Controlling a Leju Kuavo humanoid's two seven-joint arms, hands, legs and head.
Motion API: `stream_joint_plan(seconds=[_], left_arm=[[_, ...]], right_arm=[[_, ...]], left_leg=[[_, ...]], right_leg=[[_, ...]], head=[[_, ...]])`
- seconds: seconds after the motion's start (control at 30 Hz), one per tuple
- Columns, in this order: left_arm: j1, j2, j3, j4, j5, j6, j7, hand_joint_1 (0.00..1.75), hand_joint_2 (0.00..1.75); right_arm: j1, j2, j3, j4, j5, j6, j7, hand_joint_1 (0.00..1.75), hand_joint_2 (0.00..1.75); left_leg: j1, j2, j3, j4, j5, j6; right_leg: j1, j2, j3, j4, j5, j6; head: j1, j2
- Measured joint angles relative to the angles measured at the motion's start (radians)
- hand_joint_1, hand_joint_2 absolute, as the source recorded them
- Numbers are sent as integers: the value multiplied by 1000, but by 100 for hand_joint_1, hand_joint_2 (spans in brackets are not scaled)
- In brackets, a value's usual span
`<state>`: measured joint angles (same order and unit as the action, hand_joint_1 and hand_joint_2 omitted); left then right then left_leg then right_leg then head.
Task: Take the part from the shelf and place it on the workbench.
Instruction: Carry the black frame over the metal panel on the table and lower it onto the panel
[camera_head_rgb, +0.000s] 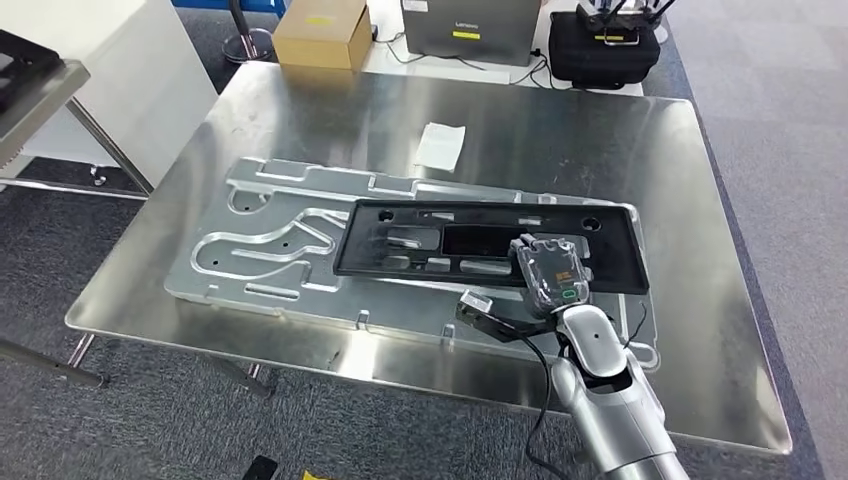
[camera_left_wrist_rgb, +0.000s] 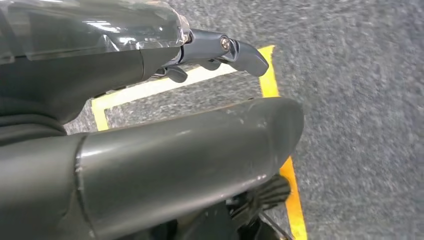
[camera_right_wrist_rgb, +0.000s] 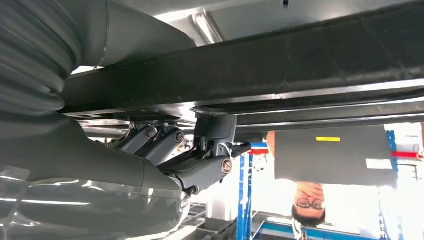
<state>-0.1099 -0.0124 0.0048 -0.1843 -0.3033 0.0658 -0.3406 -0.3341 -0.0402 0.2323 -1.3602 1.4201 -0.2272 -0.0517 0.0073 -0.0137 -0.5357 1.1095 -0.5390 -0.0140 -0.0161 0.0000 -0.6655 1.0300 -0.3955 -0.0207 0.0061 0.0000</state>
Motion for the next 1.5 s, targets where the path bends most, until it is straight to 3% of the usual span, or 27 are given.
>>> stream_joint_plan(seconds=[0.07,0.13,0.17,0.2,0.27,0.33,0.4,0.47,0.5,0.6,0.63,0.67,0.7,0.77,0.8,0.83,0.97,1.03,1.13,1.17,1.2,1.23,1.3,1.33,1.37,1.47,1.5], left_arm=[[0,-1,0,0,-1,0,0,0,0],[2,0,0,0,-1,-1,0,0,0],[3,0,1,0,-1,-1,0,0,0],[3,0,1,0,-1,0,0,0,0],[3,1,3,0,0,2,2,0,87],[3,1,7,0,-2,10,7,0,87],[5,2,10,0,-7,22,10,0,0],[8,2,11,0,-11,29,9,0,0],[8,2,13,0,-11,29,6,0,0],[6,3,25,0,-9,21,-1,0,0],[7,3,28,0,-9,18,-2,0,0],[9,3,30,0,-8,16,-3,0,0],[12,3,31,0,-7,14,-3,0,0],[14,2,35,0,-5,10,-3,0,0],[13,2,37,0,-4,8,-3,0,0],[13,2,40,0,-2,4,-4,0,0],[17,4,55,0,2,-18,-10,0,0],[18,5,61,0,2,-27,-13,0,0],[20,5,69,0,2,-34,-14,0,0],[21,5,71,0,2,-35,-14,0,0],[22,5,73,0,2,-37,-14,0,0],[22,5,75,0,2,-39,-15,0,0],[20,6,79,0,2,-45,-17,0,0],[19,6,81,0,2,-48,-19,0,0],[18,6,83,0,2,-49,-21,0,0],[20,6,88,0,2,-51,-23,0,0],[20,5,90,0,2,-52,-23,0,0]], right_arm=[[1,-1,0,9,-4,-2,-2,175,175],[5,-2,1,19,-4,-2,-2,175,175],[6,-3,1,23,-5,-2,-2,175,175],[6,-4,1,27,-6,-2,-2,175,175],[6,-4,1,33,-11,-2,-2,87,87],[6,-4,1,38,-19,-5,-3,0,0],[10,-4,0,42,-26,-9,-3,0,0],[15,-5,-2,43,-34,-15,-4,0,0],[17,-6,-5,42,-40,-19,-5,0,0],[34,-9,-18,42,-58,-29,-14,0,0],[43,-10,-22,42,-62,-30,-16,0,0],[50,-11,-26,42,-65,-32,-18,0,0],[55,-12,-29,41,-67,-33,-19,0,0],[58,-13,-35,38,-72,-36,-21,0,0],[59,-14,-39,36,-74,-37,-22,0,0],[61,-14,-43,34,-77,-38,-23,0,0],[72,-14,-55,27,-83,-42,-32,0,0],[73,-14,-60,23,-87,-43,-36,0,0],[80,-14,-65,21,-92,-45,-39,0,0],[82,-14,-67,21,-93,-46,-40,0,0],[85,-14,-69,20,-93,-46,-41,0,0],[87,-14,-71,18,-95,-47,-42,0,0],[93,-14,-73,9,-101,-51,-47,0,0],[95,-14,-75,1,-105,-53,-51,0,0],[96,-14,-76,-5,-109,-55,-53,0,0],[103,-14,-78,-19,-113,-58,-56,0,0],[106,-15,-79,-23,-114,-58,-56,0,0]], left_leg=[[3,5,-82,128,-46,-8],[4,6,-146,198,-73,-12],[4,6,-156,185,-53,-11],[3,6,-147,136,-9,-8],[0,7,-110,4,90,6],[-7,9,-90,-74,124,18],[-12,9,-87,-92,121,26],[-6,10,-76,-107,127,34],[-2,10,-69,-114,128,40],[0,10,-61,-117,124,49],[-1,9,-60,-116,122,49],[0,8,-58,-115,119,48],[0,8,-56,-113,116,46],[0,8,-50,-106,108,39],[-1,7,-48,-101,104,35],[-2,7,-48,-97,102,31],[-4,6,-48,-92,97,13],[-1,7,-68,-39,49,2],[3,9,-137,158,-68,-7],[3,9,-145,195,-83,-7],[3,9,-133,193,-79,-6],[3,9,-99,147,-58,-2],[1,9,-1,-10,-9,8],[-2,9,32,-70,7,13],[-5,9,49,-105,16,17],[-8,10,41,-118,41,30],[-6,12,36,-123,54,38]], right_leg=[[2,0,15,-2,-13,-8],[4,1,31,-2,-28,-9],[5,2,41,-1,-35,-8],[6,2,52,-1,-42,-8],[7,2,70,-3,-54,-4],[7,3,71,-4,-59,4],[8,4,67,-6,-60,16],[8,4,66,6,-74,27],[8,4,55,36,-94,31],[4,4,-38,222,-180,40],[3,4,-64,266,-189,42],[1,3,-72,271,-177,44],[0,3,-61,240,-148,44],[-2,1,4,101,-76,42],[0,1,30,45,-54,40],[1,2,48,10,-43,37],[4,4,52,-3,-36,17],[1,1,49,-10,-27,2],[4,-3,31,-8,-15,-7],[6,-4,23,-6,-11,-8],[7,-4,16,-5,-5,-7],[8,-4,10,-4,0,-6],[11,-3,2,-4,12,-1],[12,-2,-1,-5,19,4],[12,-2,-2,-6,25,10],[10,-1,-4,-15,45,30],[9,0,-9,-8,34,35]], head=[[-3,0],[-3,0],[-3,0],[-3,0],[-2,0],[-3,0],[-5,0],[-5,0],[-4,0],[2,0],[2,0],[2,0],[2,0],[2,0],[2,0],[2,0],[1,0],[-3,0],[-7,0],[-7,0],[-7,0],[-7,0],[-7,0],[-6,0],[-6,0],[-4,0],[-3,0]])
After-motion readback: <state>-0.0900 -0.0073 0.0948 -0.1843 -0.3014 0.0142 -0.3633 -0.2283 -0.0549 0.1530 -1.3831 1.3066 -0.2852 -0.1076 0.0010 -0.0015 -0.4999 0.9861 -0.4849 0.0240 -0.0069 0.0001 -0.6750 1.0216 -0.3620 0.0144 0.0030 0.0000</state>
